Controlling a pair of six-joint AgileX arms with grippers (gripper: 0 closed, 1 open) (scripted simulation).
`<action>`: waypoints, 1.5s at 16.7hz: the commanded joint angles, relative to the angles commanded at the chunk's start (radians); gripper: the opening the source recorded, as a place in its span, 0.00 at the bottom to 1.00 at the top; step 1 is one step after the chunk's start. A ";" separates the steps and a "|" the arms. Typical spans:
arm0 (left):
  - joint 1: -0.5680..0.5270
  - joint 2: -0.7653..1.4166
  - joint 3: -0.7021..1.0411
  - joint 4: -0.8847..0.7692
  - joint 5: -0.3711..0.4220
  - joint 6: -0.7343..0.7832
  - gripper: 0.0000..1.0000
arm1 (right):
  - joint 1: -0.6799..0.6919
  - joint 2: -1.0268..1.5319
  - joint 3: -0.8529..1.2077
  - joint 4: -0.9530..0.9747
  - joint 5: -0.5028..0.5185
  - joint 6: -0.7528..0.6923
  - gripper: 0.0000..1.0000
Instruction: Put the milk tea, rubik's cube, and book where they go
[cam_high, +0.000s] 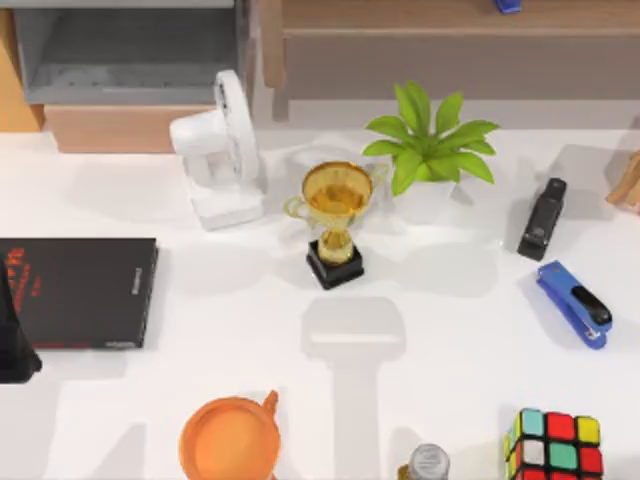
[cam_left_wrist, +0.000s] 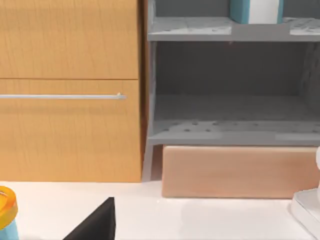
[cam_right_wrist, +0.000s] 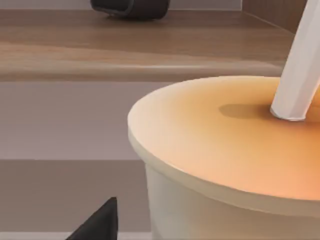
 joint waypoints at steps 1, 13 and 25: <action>0.000 0.000 0.000 0.000 0.000 0.000 1.00 | -0.007 -0.008 -0.021 0.012 -0.008 0.000 1.00; 0.000 0.000 0.000 0.000 0.000 0.000 1.00 | -0.021 -0.118 -0.059 -0.061 -0.025 0.002 1.00; 0.000 0.000 0.000 0.000 0.000 0.000 1.00 | -0.033 -0.239 -0.086 -0.150 -0.044 0.003 1.00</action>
